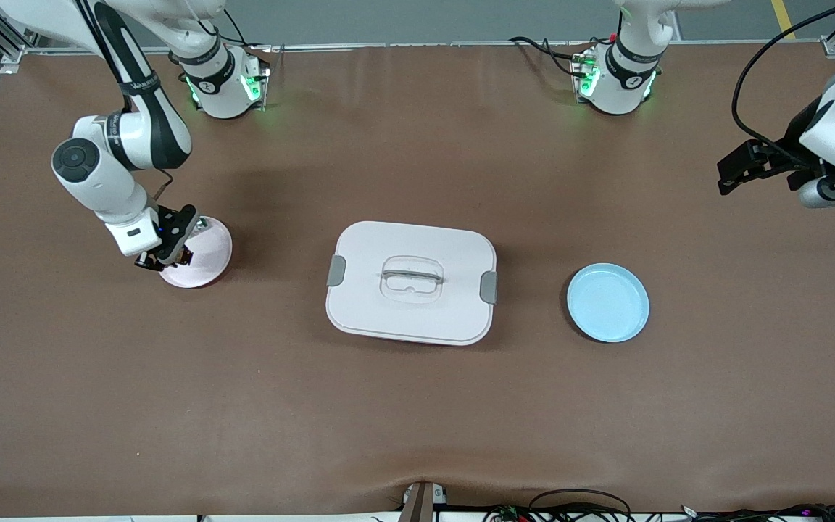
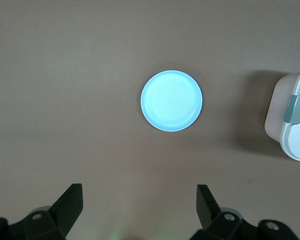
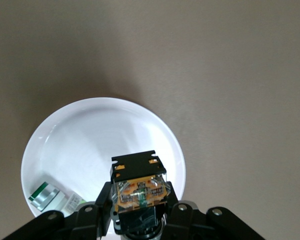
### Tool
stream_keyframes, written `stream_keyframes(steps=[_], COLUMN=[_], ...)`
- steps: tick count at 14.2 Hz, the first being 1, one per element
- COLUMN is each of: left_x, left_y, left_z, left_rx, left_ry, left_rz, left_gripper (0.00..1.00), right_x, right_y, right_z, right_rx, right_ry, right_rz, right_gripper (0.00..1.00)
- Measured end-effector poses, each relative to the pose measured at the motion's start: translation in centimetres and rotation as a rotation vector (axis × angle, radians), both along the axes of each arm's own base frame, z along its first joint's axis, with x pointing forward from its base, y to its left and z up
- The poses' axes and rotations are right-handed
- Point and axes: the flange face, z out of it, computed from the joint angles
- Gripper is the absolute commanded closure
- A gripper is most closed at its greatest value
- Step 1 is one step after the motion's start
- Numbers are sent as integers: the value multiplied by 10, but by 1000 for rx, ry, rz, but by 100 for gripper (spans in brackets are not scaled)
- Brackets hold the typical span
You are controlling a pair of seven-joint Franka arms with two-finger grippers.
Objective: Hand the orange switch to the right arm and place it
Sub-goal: 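Lower the switch onto the pink plate with the right gripper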
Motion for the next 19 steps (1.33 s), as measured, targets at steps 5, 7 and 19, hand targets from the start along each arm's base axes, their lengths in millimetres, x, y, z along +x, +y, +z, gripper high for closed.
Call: stream_keyframes(steps=[5, 7, 19], left_x=[0, 0, 0], left_y=[0, -2, -3], left_z=[-1, -1, -1], left_rx=[0, 0, 0], left_ry=[4, 4, 4], left_rz=[-1, -5, -5], left_gripper=[0, 0, 0], right_x=[-11, -12, -16], right_y=[2, 3, 7], right_z=[-17, -23, -60], right_rx=[-25, -39, -24], right_ry=[39, 49, 72], right_rz=[38, 37, 25], right_gripper=[100, 100, 100])
